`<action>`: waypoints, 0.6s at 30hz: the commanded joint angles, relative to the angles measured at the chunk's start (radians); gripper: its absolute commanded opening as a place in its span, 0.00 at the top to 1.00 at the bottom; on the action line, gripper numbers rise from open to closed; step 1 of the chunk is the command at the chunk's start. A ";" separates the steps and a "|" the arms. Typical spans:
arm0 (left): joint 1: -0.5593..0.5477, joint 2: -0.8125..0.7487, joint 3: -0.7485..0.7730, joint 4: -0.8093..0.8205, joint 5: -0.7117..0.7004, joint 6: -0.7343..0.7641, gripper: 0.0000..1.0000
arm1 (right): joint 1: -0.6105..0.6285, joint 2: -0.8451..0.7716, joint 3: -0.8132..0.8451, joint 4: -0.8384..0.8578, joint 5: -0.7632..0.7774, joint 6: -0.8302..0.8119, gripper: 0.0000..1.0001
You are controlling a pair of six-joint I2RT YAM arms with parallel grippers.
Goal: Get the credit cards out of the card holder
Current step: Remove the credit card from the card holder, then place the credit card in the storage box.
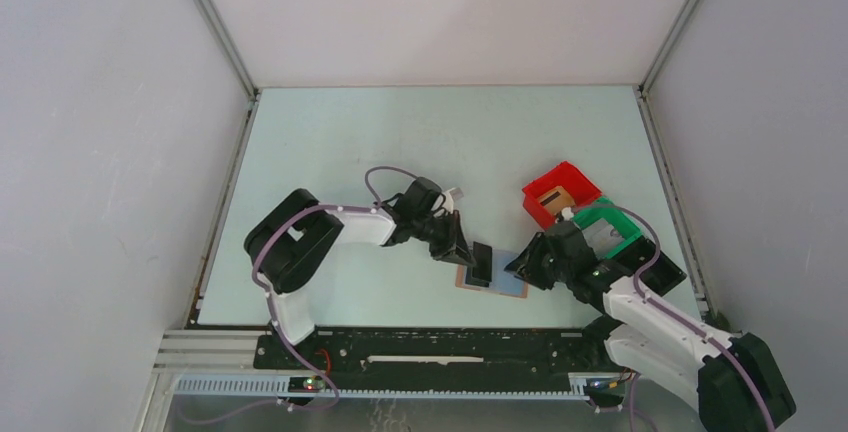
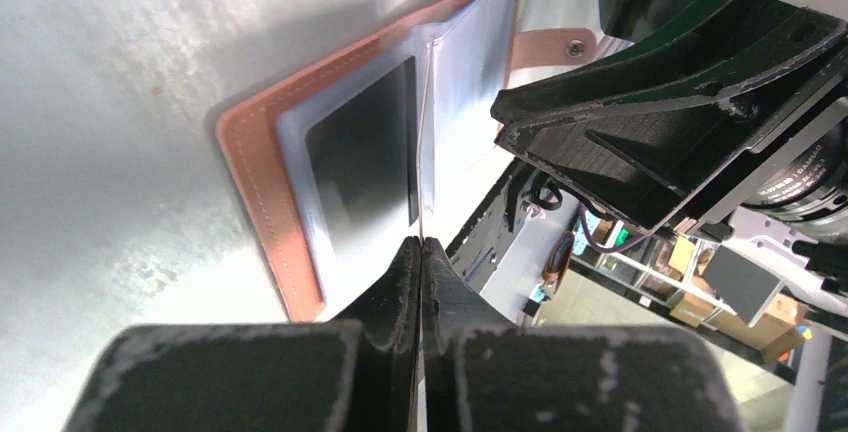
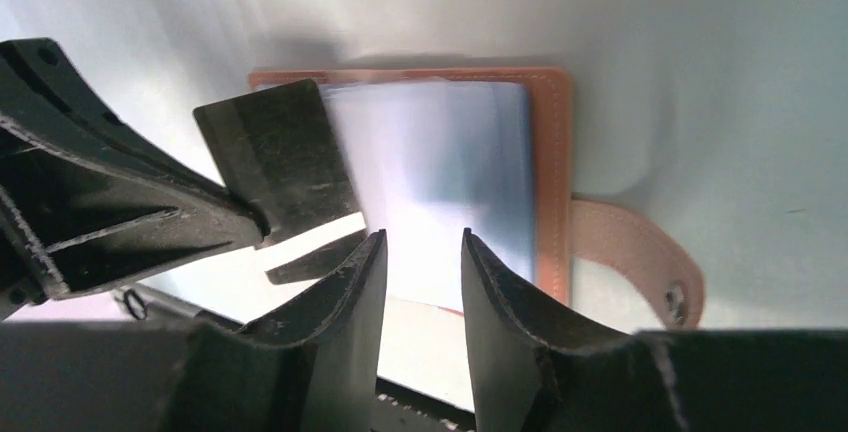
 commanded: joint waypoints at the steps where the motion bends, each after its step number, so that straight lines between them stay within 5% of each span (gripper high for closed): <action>1: 0.012 -0.098 -0.014 -0.013 0.040 0.076 1.00 | -0.025 -0.056 0.072 -0.013 -0.094 -0.056 0.56; 7: 0.038 -0.186 -0.020 -0.019 0.129 0.122 1.00 | -0.083 -0.069 0.072 0.106 -0.299 -0.056 0.40; 18: 0.040 -0.272 -0.013 0.015 0.225 0.109 1.00 | -0.208 -0.166 -0.044 0.439 -0.558 0.077 0.41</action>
